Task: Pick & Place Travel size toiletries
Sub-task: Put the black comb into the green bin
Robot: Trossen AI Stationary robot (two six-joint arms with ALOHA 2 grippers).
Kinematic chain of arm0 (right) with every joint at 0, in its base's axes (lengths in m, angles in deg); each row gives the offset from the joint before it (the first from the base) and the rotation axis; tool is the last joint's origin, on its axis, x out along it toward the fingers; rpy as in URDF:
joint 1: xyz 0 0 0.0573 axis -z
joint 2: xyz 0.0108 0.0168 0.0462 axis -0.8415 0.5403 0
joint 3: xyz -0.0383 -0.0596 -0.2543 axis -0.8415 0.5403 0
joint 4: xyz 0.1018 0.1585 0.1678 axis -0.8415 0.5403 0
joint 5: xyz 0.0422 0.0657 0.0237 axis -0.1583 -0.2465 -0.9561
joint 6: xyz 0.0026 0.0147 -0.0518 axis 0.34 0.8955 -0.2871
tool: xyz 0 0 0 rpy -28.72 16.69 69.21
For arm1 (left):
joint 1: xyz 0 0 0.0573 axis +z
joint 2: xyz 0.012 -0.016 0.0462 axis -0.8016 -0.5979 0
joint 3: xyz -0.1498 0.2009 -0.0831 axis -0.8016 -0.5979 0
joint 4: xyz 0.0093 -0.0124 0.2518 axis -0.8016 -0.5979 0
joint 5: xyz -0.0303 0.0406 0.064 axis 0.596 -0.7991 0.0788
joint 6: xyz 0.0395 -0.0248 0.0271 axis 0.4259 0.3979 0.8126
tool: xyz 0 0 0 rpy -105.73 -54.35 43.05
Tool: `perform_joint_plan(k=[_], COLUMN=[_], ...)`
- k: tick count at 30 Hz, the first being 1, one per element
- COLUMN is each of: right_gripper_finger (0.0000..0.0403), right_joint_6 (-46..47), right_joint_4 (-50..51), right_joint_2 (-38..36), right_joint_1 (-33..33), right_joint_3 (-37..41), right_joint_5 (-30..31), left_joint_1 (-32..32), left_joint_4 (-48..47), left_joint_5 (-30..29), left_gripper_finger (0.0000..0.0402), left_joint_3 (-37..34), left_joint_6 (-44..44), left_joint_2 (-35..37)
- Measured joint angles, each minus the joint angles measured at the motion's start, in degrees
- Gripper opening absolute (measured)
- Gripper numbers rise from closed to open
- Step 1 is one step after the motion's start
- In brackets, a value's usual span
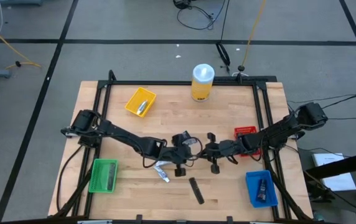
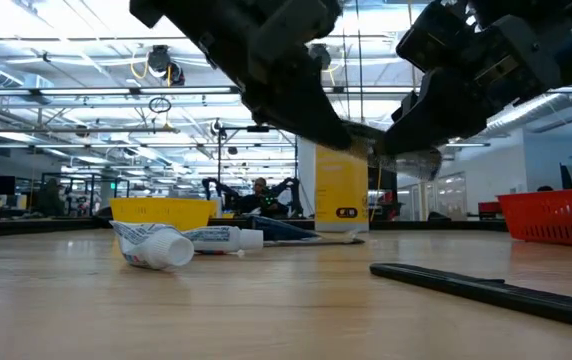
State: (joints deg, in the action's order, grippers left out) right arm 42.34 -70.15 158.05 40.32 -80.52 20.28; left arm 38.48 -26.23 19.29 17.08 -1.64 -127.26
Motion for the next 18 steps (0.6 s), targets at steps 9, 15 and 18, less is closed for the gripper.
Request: perform_joint_plan(k=[9,15,18], right_gripper_finger=[0.0142,0.0191,0.0199], right_joint_6=[-0.8,-2.1,-2.0], right_joint_4=[-4.8,-5.7,-6.1], right_joint_2=[-0.1,-0.1,-0.1], right_joint_1=[0.0,0.0,0.0], right_joint_3=[0.0,0.0,0.0], right_joint_5=[-6.5,-6.2,-6.2], left_joint_1=[-3.1,-9.4,-13.1], left_joint_4=[-33.7,-76.6,-86.5], left_joint_5=[9.9,17.5,23.8], left_gripper_finger=[0.0008,0.0004,0.0005], left_joint_3=[3.4,15.8,19.1], left_joint_6=[-8.4,-17.2,-19.5], left_joint_2=[10.9,15.0,15.1])
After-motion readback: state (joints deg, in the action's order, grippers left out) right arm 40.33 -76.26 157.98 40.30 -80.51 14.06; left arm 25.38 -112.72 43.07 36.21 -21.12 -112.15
